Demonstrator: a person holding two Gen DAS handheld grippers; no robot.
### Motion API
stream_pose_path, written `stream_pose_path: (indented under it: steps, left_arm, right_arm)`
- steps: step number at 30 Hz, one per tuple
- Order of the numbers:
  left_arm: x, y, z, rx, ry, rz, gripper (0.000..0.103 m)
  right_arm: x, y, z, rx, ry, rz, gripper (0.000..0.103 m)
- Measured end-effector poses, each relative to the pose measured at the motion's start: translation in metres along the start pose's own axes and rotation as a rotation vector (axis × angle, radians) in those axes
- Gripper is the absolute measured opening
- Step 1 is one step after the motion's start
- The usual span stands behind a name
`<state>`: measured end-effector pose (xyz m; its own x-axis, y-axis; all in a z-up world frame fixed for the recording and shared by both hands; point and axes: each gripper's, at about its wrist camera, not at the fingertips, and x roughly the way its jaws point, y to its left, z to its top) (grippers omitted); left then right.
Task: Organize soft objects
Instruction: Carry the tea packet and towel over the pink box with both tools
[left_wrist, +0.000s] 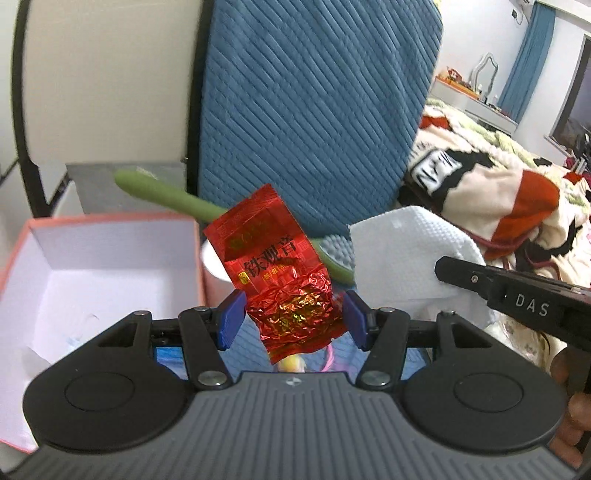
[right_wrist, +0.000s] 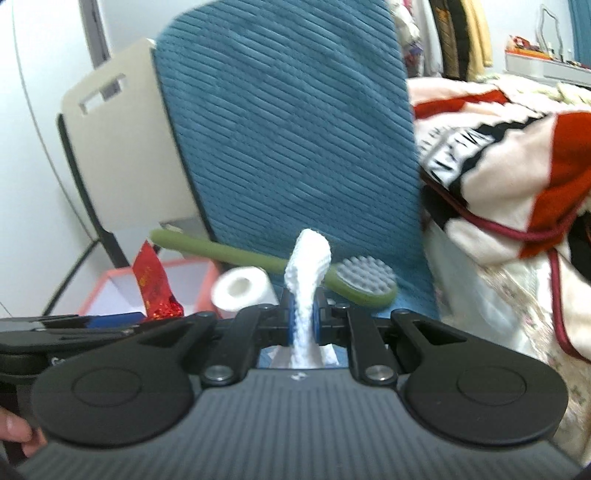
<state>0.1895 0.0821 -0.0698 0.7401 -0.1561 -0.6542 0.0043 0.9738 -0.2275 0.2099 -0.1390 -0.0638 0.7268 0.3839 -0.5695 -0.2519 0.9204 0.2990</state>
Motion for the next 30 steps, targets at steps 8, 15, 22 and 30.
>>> stream_pose_path:
  steps: [8, 15, 22, 30]
  left_arm:
    - [-0.037, 0.046, 0.022, -0.031, -0.05, 0.05, 0.063]
    - [-0.064, 0.104, 0.022, -0.072, -0.067, 0.121, 0.063]
    - [-0.065, 0.167, 0.001, -0.143, -0.032, 0.186, 0.063]
    - [-0.042, 0.216, -0.036, -0.207, 0.06, 0.223, 0.063]
  right_arm:
    - [-0.003, 0.06, 0.029, -0.039, -0.054, 0.08, 0.013]
    - [0.014, 0.112, 0.036, -0.051, -0.048, 0.172, 0.013]
    - [0.052, 0.161, 0.015, -0.091, 0.039, 0.238, 0.013]
    - [0.108, 0.193, -0.031, -0.127, 0.195, 0.264, 0.013]
